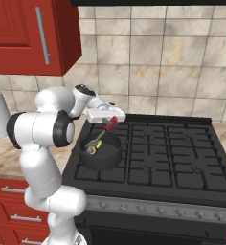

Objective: Put the lemon wedge and mushroom in the pot. Retrieve the spatula and lightly stir the vegetables in the pot.

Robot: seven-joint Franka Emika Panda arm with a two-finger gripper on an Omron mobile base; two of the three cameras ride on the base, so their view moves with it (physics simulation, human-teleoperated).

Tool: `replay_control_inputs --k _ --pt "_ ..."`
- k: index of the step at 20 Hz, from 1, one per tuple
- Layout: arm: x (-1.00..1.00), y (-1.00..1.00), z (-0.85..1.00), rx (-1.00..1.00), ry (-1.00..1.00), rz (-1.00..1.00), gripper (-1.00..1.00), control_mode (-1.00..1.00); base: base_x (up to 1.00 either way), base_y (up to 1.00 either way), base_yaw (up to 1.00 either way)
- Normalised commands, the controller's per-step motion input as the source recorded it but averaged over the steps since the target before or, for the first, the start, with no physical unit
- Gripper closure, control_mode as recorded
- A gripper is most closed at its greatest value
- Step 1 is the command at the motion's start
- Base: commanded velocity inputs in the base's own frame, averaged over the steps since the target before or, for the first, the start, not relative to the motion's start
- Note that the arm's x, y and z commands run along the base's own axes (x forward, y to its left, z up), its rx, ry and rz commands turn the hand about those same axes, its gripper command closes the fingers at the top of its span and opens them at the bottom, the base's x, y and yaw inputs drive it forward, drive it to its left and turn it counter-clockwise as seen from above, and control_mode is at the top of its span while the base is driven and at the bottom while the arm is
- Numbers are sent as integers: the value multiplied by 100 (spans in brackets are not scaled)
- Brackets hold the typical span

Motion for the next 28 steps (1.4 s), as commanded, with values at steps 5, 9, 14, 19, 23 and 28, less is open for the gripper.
replay_control_inputs --k 5,9,14,19,23,28 --pt "35 1 4 0 -13 0 100 -100 0 0 0" --pt "38 7 6 0 -18 0 100 -100 0 0 0" --pt "31 1 -32 0 -7 0 100 -100 0 0 0" --pt "0 4 -28 0 0 0 100 -100 0 0 0" --pt "0 0 0 0 -1 0 100 -100 0 0 0" --pt "-4 0 0 0 0 0 100 -100 0 0 0"
